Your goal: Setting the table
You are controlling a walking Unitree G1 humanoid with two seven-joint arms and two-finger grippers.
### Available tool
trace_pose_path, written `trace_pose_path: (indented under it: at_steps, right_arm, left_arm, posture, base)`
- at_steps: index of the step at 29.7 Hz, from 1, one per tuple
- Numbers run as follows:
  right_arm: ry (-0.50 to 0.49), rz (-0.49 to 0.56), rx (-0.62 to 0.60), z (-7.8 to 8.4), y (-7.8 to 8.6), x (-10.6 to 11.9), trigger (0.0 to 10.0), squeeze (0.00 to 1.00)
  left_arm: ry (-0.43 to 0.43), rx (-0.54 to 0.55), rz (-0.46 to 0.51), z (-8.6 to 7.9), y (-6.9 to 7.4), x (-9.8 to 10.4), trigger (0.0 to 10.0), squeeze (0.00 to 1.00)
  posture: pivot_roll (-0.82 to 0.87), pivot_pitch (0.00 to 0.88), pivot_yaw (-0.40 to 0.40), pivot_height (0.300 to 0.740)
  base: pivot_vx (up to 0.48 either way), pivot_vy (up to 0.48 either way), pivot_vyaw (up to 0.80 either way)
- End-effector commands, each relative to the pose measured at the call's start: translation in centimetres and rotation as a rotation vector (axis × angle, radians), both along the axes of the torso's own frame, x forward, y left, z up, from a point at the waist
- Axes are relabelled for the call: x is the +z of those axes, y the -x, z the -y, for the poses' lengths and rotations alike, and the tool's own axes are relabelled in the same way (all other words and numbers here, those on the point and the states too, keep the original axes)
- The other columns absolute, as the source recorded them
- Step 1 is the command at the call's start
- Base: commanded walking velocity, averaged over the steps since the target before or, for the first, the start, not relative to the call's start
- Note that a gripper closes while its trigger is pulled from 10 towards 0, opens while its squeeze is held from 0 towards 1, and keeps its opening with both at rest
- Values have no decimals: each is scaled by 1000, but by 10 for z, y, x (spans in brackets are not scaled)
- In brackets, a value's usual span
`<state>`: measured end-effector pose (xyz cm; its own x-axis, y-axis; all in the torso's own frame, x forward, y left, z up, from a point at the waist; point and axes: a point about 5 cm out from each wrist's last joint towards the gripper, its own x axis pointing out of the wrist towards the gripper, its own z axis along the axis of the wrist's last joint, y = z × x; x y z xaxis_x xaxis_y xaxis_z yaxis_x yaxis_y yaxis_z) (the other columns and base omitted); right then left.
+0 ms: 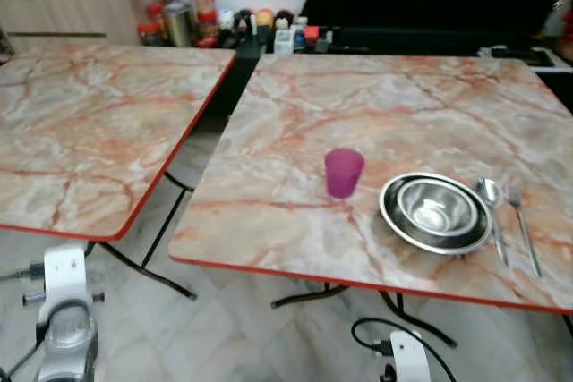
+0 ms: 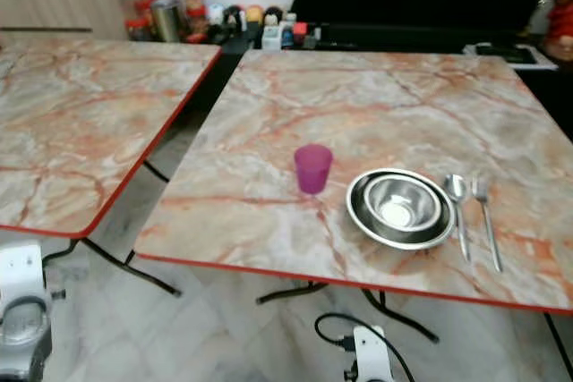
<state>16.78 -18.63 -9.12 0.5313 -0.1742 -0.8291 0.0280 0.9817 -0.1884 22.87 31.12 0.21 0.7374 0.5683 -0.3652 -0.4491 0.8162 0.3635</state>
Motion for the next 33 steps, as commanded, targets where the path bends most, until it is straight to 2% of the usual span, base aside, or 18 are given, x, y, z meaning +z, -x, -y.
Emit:
trace_pose_path:
  at_steps: [1,4,6,7,8,11,19,33]
  right_arm:
    - [-3,-11,-1,-1,2,-1,10000,0]
    - [0,-13,0,0,3,-1,10000,0]
    - [4,-14,6,1,2,-1,10000,0]
    - [4,-14,6,1,2,-1,10000,0]
    - [4,-12,9,1,1,-1,10000,0]
    - [2,-6,9,0,-2,1,10000,0]
    - [-7,3,6,-1,-3,1,10000,0]
    - [-36,4,-16,0,-1,0,10000,0]
  left_arm:
    - [90,-70,-81,14,6,-18,10000,0]
    - [165,-175,-144,34,8,-31,10000,0]
    - [307,-313,-222,64,12,-49,10000,0]
    - [307,-313,-222,64,12,-49,10000,0]
    - [338,-344,-243,74,14,-53,10000,0]
    - [390,-350,-262,84,17,-59,10000,0]
    - [411,-342,-362,94,31,-72,10000,0]
    - [423,-301,-398,97,39,-78,10000,0]
  posture:
    - [-54,0,62,728]
    - [-56,0,58,728]
    - [-58,0,55,728]
    - [-58,0,55,728]
    - [-59,0,54,728]
    - [-65,0,56,728]
    - [-83,0,65,728]
    - [-80,0,57,728]
  base:
    - [0,0,0]
    - [0,0,0]
    - [0,0,0]
    - [0,0,0]
    - [0,0,0]
    - [0,0,0]
    - [0,0,0]
    - [0,99,0]
